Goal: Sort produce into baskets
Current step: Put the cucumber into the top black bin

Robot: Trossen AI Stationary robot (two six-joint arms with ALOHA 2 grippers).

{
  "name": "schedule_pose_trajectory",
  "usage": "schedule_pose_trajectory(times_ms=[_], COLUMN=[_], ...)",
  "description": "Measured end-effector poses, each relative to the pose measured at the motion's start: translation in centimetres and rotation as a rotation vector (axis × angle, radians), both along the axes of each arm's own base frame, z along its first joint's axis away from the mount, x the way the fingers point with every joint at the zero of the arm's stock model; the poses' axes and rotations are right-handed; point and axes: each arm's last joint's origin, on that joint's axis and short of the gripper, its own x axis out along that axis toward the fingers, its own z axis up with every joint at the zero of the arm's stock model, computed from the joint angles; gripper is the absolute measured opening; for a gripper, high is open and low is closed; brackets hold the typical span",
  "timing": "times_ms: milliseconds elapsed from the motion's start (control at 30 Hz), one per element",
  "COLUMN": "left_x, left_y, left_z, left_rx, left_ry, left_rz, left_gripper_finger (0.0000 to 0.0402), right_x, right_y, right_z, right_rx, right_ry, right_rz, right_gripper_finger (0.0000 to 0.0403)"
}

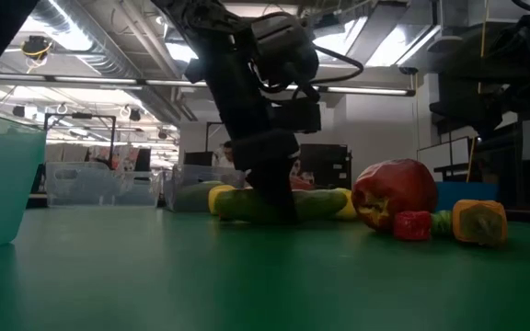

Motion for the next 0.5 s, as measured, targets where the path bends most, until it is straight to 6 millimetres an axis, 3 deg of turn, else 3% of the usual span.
schedule_pose_trajectory(times_ms=[367, 500], left_x=[-0.06, -0.06], left_y=[0.07, 0.06], left_z=[-0.03, -0.03], left_rx=[-0.021, -0.026], left_ry=[0.001, -0.001], left_rz=[0.029, 0.04], left_gripper_finger=[0.0186, 0.017], right_x=[0.0, 0.0], right_y=[0.0, 0.0], right_z=[0.01, 0.01], right_rx=[0.0, 0.0], right_ry=[-0.001, -0.001], right_rz=[0.0, 0.0], right_gripper_finger=[0.0376, 0.0376])
